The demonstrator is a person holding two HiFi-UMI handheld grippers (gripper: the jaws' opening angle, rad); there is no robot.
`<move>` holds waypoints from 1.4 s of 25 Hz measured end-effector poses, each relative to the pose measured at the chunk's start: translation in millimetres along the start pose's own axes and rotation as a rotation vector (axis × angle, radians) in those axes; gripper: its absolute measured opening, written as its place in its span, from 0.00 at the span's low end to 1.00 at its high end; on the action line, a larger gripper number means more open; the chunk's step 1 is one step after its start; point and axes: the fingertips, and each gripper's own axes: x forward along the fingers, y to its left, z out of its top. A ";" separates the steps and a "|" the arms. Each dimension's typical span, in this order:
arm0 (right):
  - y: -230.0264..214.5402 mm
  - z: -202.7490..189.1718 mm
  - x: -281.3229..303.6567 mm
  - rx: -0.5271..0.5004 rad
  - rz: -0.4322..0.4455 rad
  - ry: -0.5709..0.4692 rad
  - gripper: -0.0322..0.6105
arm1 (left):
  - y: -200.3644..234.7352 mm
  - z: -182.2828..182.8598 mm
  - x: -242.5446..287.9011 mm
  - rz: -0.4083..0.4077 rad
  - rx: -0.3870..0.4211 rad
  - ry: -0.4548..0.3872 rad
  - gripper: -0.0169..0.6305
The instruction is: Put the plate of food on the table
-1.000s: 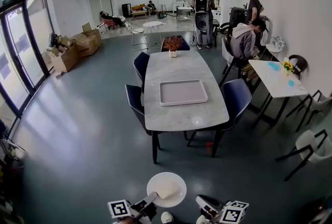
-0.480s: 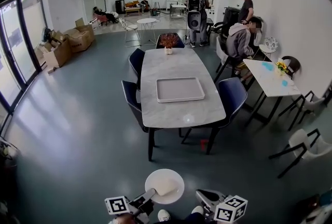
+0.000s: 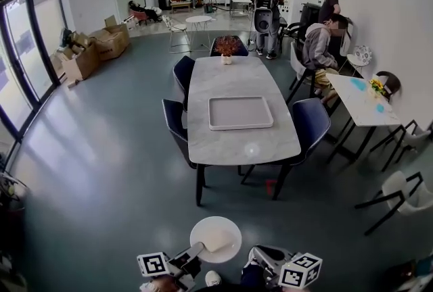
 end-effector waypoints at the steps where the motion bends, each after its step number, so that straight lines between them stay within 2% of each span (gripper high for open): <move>1: -3.0 3.9 1.6 -0.004 0.010 0.006 0.07 | -0.9 1.6 4.8 -0.002 -0.005 -0.010 0.08; 10: -62.6 51.4 12.3 -0.003 0.070 0.039 0.07 | 2.4 21.4 74.4 0.022 0.007 -0.067 0.08; 19: -135.1 101.8 17.5 0.017 0.077 0.052 0.07 | 6.2 51.0 162.0 0.021 -0.019 -0.104 0.08; 35: -218.7 162.4 10.3 0.034 0.126 0.078 0.07 | -5.1 86.1 268.2 0.041 0.008 -0.165 0.08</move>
